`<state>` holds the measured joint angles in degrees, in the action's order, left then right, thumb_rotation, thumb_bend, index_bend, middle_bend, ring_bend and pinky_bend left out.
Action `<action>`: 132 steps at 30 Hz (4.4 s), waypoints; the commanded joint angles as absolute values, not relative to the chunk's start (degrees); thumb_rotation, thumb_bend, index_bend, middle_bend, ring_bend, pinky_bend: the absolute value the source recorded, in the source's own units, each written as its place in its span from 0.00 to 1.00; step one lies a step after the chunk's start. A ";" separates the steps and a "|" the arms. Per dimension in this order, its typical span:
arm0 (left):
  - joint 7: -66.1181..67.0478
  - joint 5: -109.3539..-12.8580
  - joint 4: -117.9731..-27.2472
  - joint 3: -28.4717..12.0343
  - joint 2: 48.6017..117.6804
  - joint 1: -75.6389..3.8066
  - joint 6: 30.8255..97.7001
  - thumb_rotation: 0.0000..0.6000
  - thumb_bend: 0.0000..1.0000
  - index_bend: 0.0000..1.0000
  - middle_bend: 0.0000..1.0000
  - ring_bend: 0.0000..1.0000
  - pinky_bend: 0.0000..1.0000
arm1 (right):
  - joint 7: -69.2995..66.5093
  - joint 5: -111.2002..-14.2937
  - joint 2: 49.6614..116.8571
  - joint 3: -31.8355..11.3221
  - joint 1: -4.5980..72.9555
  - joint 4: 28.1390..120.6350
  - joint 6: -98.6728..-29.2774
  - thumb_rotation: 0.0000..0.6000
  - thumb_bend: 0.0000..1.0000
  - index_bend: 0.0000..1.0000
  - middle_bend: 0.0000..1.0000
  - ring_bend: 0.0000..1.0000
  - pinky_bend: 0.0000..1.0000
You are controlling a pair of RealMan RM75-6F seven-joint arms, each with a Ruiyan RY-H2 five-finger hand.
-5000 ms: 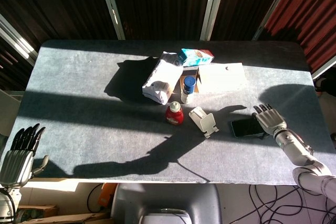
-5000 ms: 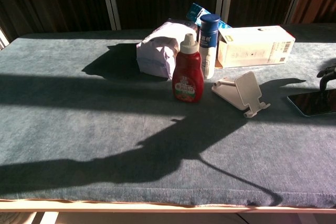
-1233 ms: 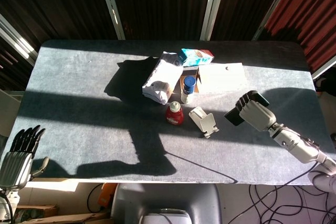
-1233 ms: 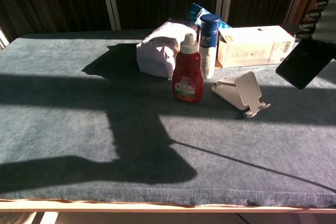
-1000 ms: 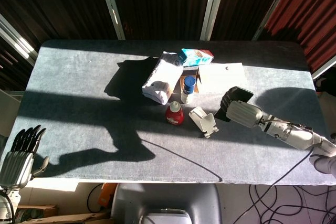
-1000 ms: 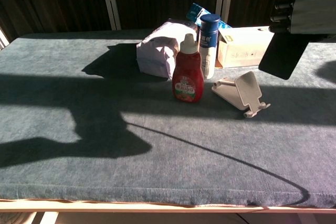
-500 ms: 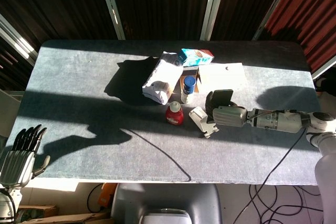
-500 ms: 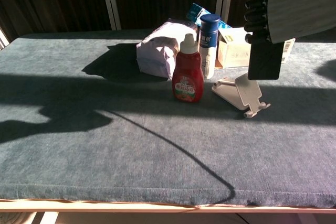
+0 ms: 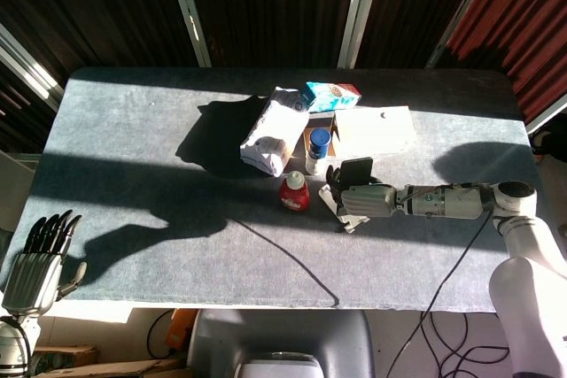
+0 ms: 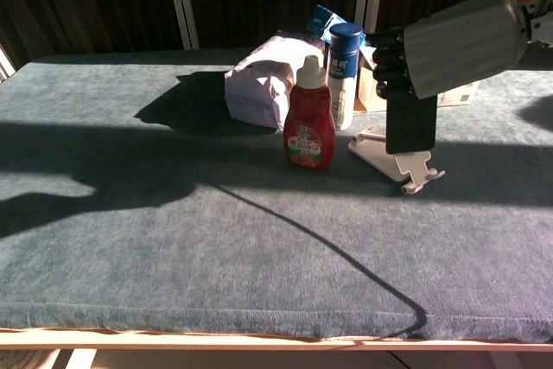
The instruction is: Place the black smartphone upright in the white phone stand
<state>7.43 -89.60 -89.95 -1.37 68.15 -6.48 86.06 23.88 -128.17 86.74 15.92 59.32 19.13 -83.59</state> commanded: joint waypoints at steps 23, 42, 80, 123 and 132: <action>8.49 -89.33 -90.15 -1.21 68.45 -6.63 85.60 1.00 0.37 0.00 0.03 0.00 0.05 | 19.81 -125.06 91.27 21.21 57.54 10.75 -84.39 1.00 0.30 0.98 0.72 0.57 0.37; 9.73 -88.17 -90.25 -1.35 68.89 -7.28 84.01 1.00 0.36 0.00 0.03 0.00 0.05 | 19.30 -122.65 93.10 23.05 57.09 8.09 -83.43 1.00 0.31 0.96 0.72 0.53 0.32; 12.28 -85.94 -90.16 -1.38 69.98 -8.66 81.15 1.00 0.37 0.00 0.03 0.00 0.06 | 18.28 -120.23 97.72 25.43 58.44 6.14 -79.31 1.00 0.31 0.82 0.64 0.44 0.22; 9.19 -90.75 -90.54 0.45 68.56 -7.39 84.96 1.00 0.37 0.00 0.03 0.00 0.06 | 10.18 -110.58 92.77 16.55 52.01 22.06 -96.78 1.00 0.29 0.00 0.01 0.00 0.00; 6.64 -92.48 -90.37 0.62 67.43 -5.57 88.97 1.00 0.37 0.00 0.01 0.00 0.06 | 23.10 -99.08 88.98 7.98 34.09 61.34 -110.09 1.00 0.27 0.00 0.00 0.00 0.00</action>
<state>6.97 -92.23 -90.46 0.59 67.60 -5.84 88.60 14.57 -105.96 91.81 12.83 45.20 41.35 -102.57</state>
